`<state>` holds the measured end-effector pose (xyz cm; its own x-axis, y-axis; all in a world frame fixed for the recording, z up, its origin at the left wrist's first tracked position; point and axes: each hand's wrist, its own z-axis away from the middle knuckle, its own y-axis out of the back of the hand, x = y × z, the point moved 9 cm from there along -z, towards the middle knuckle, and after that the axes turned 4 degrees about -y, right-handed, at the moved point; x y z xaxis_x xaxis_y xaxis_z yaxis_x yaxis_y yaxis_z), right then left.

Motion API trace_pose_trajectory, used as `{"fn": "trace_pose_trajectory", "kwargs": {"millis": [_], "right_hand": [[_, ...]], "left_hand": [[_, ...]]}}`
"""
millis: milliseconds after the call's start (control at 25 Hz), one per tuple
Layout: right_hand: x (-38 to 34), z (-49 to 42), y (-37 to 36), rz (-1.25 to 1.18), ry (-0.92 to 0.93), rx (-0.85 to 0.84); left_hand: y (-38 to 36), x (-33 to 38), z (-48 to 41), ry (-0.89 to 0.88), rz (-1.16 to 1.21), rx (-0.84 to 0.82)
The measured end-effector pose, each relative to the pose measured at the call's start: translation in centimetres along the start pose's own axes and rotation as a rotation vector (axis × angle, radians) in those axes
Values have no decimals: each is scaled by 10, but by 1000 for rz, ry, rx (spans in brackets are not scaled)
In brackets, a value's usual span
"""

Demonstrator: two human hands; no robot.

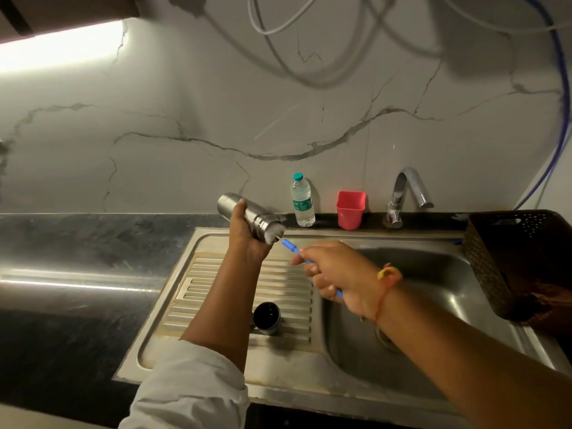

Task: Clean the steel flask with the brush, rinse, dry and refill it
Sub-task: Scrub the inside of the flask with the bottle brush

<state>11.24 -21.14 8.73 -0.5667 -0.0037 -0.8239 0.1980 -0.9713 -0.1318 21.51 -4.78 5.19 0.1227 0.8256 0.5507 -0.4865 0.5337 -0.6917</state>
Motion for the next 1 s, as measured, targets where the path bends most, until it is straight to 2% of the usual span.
{"fn": "trace_pose_trajectory", "kwargs": {"millis": [40,120,280,520,640,760,840,920,1000], "right_hand": [[12,11,-10,-315,-160,-130],[20,23,-25,-636,-309,-275],[8,19,-36,-727,-298,-289],[-1,25,-30,-524,-145,-173],[-8,22,-17,-195,30,17],[-15,27,-8,126,191,179],[-28,17,0,331,275,296],[-36,12,2,475,321,350],[-34,18,0,578,392,367]], "left_hand": [[3,6,-4,-24,74,-4],[0,10,-5,-75,193,-42],[-15,-7,4,-85,171,-177],[-21,31,-11,-135,198,-180],[-18,25,-8,-125,117,-176],[-13,30,-17,-99,183,-129],[-14,15,-13,-90,102,-115],[-11,-5,-8,-64,6,-108],[-11,3,-9,-71,13,-88]]}}
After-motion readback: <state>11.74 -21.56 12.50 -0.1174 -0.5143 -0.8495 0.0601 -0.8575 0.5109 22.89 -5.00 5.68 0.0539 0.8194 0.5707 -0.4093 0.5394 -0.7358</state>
